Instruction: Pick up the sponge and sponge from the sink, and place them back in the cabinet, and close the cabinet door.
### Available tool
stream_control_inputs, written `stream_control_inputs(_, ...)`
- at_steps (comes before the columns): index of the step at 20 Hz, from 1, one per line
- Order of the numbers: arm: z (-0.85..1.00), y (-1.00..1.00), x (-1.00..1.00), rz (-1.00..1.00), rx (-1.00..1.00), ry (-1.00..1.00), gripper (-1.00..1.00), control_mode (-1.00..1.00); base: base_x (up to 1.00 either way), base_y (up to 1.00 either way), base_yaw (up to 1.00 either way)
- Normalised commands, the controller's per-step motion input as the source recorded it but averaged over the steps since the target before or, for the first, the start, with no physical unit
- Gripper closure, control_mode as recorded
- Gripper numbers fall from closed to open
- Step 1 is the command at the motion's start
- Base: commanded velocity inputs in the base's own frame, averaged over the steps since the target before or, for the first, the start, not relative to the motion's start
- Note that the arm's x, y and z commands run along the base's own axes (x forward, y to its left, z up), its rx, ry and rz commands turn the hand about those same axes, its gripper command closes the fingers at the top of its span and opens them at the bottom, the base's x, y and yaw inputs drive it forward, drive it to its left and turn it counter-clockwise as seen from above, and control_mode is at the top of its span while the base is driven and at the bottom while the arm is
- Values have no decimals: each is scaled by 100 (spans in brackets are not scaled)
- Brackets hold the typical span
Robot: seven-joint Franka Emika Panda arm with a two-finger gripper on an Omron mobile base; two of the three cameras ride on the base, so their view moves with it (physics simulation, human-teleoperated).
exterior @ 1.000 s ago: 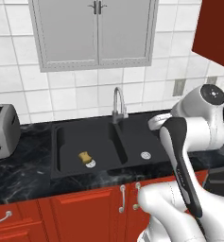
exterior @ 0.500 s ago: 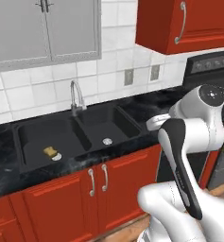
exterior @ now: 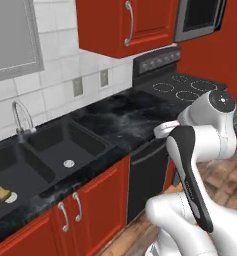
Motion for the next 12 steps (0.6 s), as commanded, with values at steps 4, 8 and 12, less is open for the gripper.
stream_control_inputs(4, 0, 0, 0, 0, 0, 0, 100, 100, 0, 0, -57)
stream_control_inputs(8, 0, 0, 0, 0, 0, 0, 100, 100, -2, -9, -55)
stream_control_inputs(12, 0, 0, 0, 0, 0, 0, 100, 100, -1, -10, -57)
